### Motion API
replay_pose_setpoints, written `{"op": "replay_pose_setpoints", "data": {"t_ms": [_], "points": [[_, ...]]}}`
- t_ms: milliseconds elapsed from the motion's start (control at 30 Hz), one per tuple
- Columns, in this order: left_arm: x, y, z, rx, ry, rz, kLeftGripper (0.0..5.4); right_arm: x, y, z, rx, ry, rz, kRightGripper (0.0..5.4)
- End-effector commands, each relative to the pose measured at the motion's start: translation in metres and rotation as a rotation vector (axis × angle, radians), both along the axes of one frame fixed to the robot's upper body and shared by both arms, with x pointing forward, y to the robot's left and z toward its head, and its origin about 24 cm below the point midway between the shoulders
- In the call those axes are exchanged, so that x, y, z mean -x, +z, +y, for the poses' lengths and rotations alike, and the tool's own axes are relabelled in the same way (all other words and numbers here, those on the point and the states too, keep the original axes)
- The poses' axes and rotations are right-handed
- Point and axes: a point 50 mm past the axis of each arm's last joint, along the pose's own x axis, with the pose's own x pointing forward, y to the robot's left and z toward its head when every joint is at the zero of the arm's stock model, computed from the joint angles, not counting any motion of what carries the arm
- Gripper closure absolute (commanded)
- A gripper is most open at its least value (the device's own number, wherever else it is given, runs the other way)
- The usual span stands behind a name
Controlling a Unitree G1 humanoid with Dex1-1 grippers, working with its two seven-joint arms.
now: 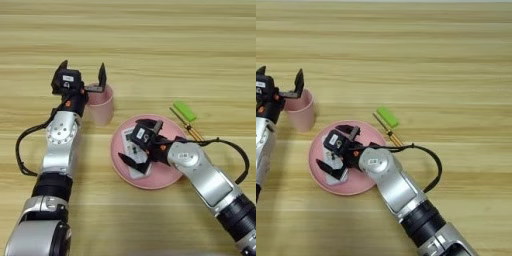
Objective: Move the objects on the table
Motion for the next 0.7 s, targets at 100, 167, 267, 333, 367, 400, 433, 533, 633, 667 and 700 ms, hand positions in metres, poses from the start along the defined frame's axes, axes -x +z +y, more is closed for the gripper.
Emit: {"op": "replay_pose_setpoints", "data": {"t_ms": [100,167,267,333,367,400,433,533,633,667,700], "points": [[-0.001,0.003,-0.003,-0.008,-0.004,-0.014,0.0,-0.001,0.003,-0.017,0.066,-0.02,-0.003,0.02],[-0.002,0.003,-0.003,-0.008,-0.003,-0.014,0.0,0.0,0.004,-0.022,0.072,-0.025,-0.003,0.02],[-0.002,0.003,-0.003,-0.007,-0.003,-0.014,0.0,0.002,0.005,-0.03,0.068,-0.038,0.009,0.02],[-0.002,0.003,-0.003,-0.007,-0.003,-0.014,0.0,0.003,0.006,-0.034,0.064,-0.041,0.021,0.02],[-0.002,0.003,-0.003,-0.007,-0.004,-0.014,0.0,0.004,0.006,-0.037,0.059,-0.041,0.028,0.02],[-0.002,0.003,-0.003,-0.007,-0.004,-0.014,0.0,0.005,0.005,-0.039,0.055,-0.039,0.045,0.02],[-0.002,0.003,-0.003,-0.007,-0.004,-0.013,0.0,0.005,0.004,-0.041,0.054,-0.038,0.052,0.02],[-0.002,0.003,-0.003,-0.008,-0.004,-0.013,0.0,0.006,0.003,-0.046,0.045,-0.041,0.077,0.02],[-0.003,0.003,-0.003,-0.008,-0.004,-0.012,0.0,0.006,0.005,-0.047,0.016,-0.034,0.111,0.02],[-0.003,0.003,-0.003,-0.008,-0.005,-0.011,0.0,0.006,0.005,-0.047,-0.001,-0.035,0.129,0.02],[-0.003,0.003,-0.003,-0.008,-0.005,-0.011,0.0,0.005,0.006,-0.047,-0.015,-0.036,0.145,0.02]]}}
